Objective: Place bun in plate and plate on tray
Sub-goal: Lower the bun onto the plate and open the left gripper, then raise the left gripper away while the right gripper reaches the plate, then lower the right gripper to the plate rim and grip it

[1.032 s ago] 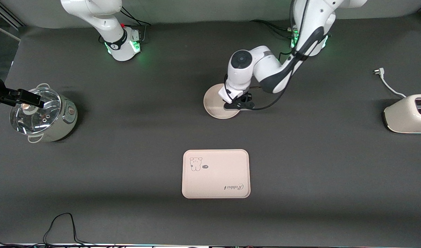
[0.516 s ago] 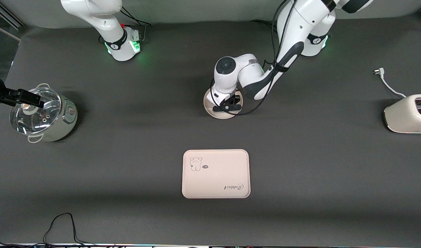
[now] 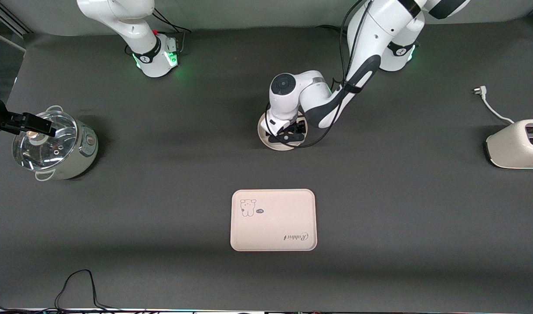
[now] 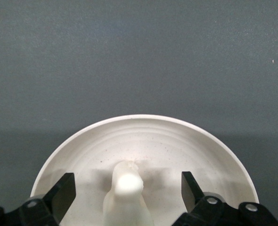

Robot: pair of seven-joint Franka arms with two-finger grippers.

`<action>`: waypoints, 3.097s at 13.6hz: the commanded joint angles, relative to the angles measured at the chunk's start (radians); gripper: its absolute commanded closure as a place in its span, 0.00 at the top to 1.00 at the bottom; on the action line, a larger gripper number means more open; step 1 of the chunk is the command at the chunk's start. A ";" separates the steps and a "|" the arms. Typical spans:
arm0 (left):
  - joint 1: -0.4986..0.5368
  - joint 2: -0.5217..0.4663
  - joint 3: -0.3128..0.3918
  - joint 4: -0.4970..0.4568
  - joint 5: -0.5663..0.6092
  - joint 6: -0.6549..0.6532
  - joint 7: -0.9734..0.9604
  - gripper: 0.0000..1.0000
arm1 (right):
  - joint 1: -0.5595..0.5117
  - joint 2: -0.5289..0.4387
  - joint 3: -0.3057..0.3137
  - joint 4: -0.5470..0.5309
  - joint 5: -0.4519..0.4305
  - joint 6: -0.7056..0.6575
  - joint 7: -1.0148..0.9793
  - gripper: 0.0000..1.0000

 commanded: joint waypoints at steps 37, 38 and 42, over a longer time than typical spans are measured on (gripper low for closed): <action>0.209 -0.613 0.637 0.354 -0.463 -0.919 1.231 1.00 | 0.949 0.117 0.003 -0.586 0.114 0.912 0.737 1.00; 0.207 -0.610 0.635 0.354 -0.463 -0.913 1.231 1.00 | 0.948 0.126 0.003 -0.658 0.114 1.030 0.733 1.00; 0.209 -0.605 0.637 0.352 -0.472 -0.906 1.228 1.00 | 0.949 0.247 0.003 -0.711 0.217 1.285 0.716 1.00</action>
